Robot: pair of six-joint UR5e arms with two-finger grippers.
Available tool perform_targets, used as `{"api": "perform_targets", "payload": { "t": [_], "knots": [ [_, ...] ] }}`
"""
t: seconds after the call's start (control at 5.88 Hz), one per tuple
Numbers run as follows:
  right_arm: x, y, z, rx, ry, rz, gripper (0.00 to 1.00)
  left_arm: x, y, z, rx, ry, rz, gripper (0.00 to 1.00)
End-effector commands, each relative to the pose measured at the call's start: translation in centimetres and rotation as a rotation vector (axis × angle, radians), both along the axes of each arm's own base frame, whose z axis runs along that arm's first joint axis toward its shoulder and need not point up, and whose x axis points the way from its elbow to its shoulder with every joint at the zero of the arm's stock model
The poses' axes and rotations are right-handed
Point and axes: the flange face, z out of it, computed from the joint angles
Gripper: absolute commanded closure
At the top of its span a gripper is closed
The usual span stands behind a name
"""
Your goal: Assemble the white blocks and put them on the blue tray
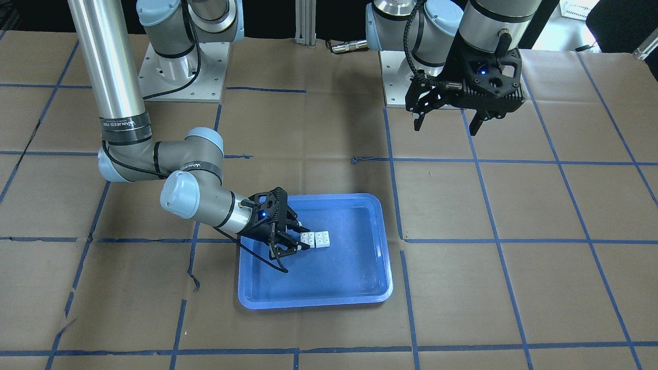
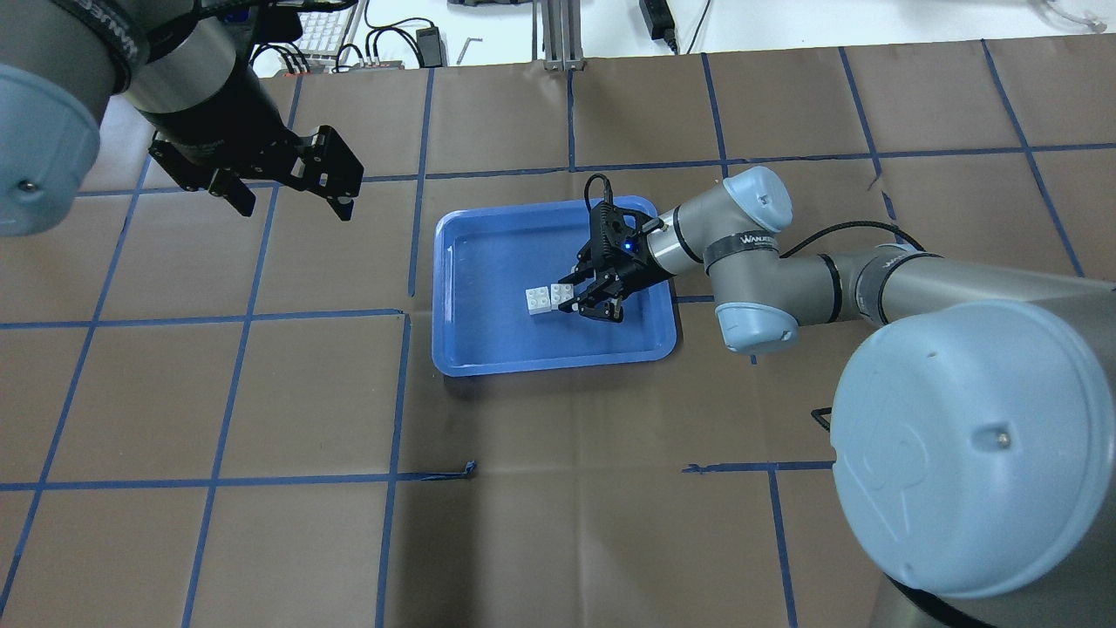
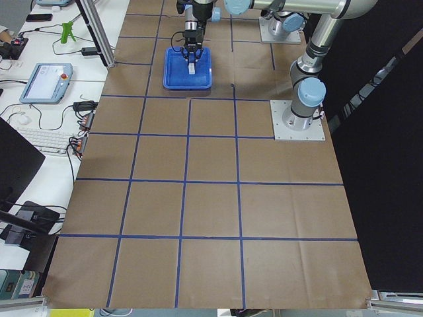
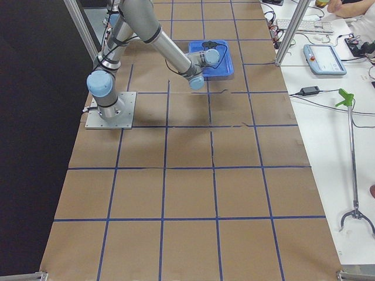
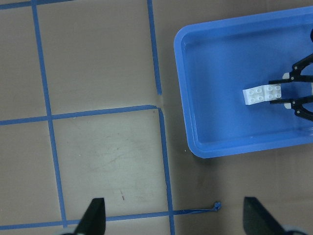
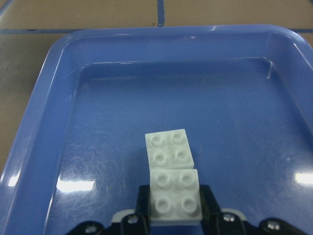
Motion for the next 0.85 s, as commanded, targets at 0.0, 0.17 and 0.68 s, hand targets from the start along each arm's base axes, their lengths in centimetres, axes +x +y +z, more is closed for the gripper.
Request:
{"api": "perform_targets", "payload": {
  "t": [0.0, 0.17, 0.68],
  "knots": [
    [0.01, -0.01, 0.04, 0.009, -0.001, -0.019, 0.74, 0.00, 0.21, 0.26, 0.009, 0.000, 0.000, 0.00],
    [0.03, -0.02, 0.17, 0.018, -0.005, -0.030, 0.74, 0.07, 0.21, 0.30, 0.011, 0.000, 0.000, 0.00],
    [0.13, 0.02, 0.09, 0.020, -0.006, -0.029, 0.74, 0.02, 0.16, 0.24, 0.011, -0.002, -0.001, 0.00]
  ]
}}
